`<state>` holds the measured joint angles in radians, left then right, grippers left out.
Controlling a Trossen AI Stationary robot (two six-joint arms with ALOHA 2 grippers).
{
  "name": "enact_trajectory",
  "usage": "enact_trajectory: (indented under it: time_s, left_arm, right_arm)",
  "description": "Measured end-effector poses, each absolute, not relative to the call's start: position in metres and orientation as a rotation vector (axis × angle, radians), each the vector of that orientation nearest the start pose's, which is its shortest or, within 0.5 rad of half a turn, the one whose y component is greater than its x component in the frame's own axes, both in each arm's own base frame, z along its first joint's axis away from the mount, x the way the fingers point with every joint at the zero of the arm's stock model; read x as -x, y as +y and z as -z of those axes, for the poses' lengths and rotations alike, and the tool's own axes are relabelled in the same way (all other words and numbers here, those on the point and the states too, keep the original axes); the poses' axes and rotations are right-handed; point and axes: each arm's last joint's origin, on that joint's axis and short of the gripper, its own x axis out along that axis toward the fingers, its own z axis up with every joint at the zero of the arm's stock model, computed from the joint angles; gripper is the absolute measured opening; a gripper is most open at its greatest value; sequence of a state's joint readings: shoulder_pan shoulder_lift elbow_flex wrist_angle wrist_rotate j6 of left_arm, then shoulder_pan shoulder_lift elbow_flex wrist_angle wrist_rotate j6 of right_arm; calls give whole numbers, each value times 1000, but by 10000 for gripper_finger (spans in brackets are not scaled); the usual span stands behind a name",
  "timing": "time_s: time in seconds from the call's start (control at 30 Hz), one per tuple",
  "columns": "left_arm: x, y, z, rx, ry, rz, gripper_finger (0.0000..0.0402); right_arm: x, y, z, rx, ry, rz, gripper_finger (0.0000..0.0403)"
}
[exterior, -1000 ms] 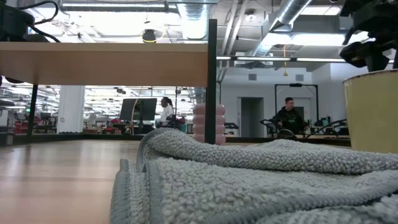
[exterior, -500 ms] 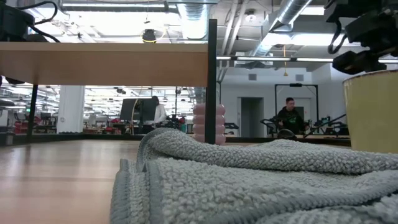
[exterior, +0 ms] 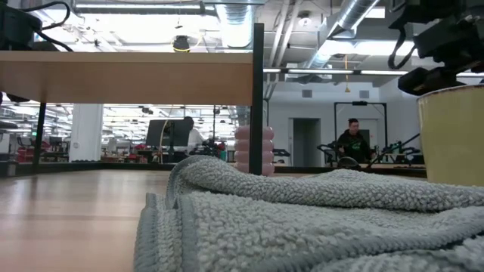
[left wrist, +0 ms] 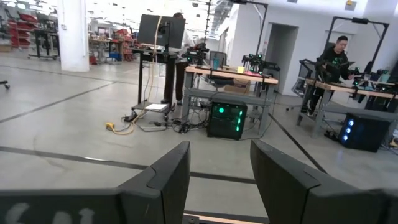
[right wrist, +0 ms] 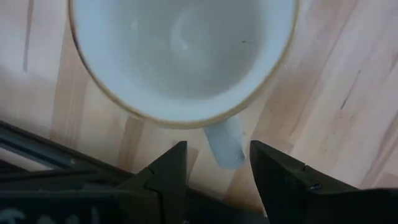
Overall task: Stack small to large cups/mugs on shelf
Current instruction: Put the white mug on the shelf
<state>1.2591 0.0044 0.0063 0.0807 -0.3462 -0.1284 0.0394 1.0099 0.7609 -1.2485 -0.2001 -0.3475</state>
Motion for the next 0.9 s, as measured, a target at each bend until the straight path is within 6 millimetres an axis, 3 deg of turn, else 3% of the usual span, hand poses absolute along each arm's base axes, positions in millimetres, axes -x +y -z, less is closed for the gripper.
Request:
enact_trajectory:
  time_s: [0.9]
  left_arm:
    - [-20, 94, -173, 59, -186, -1596, 159]
  right_arm:
    - [-161, 14, -204, 138, 1616, -477, 196]
